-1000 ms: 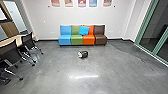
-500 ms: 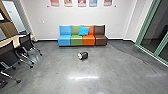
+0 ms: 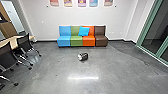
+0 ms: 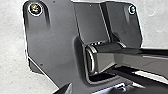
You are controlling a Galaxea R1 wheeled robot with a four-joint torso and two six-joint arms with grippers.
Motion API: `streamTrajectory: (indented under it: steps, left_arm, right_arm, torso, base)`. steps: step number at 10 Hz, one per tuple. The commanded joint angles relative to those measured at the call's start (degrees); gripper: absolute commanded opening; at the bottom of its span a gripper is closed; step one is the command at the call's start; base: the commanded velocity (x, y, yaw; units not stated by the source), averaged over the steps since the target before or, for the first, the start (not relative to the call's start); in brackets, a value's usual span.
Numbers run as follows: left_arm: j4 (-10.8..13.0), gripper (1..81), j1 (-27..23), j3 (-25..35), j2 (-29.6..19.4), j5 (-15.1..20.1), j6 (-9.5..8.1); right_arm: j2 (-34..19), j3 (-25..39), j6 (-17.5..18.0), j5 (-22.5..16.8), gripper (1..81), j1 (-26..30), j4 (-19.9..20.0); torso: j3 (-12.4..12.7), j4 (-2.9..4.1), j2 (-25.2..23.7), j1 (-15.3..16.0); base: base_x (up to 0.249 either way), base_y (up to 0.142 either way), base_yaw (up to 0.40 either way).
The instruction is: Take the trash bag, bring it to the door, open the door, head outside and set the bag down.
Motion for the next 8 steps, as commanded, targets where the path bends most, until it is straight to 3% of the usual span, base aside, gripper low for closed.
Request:
streamTrajectory:
  steps: [1, 8]
  left_arm:
    - [-0.5, 81.1, -1.7, 0.3, -0.2, 3.6, 0.18]
    - [-0.6, 81.1, -1.6, 0.3, -0.3, 3.6, 0.18]
  right_arm:
    - [-0.4, 0.7, -0.1, -3.2, 81.1, 1.5, -0.4]
    - [-0.4, 0.7, 0.0, -3.2, 81.1, 1.6, -0.2]
  torso:
    - [0.0, 0.00, 0.0, 0.0]
    - [0.0, 0.00, 0.0, 0.0]
  base:
    - [0.135, 0.064, 0.000]
    - [0.136, 0.057, 0.000]
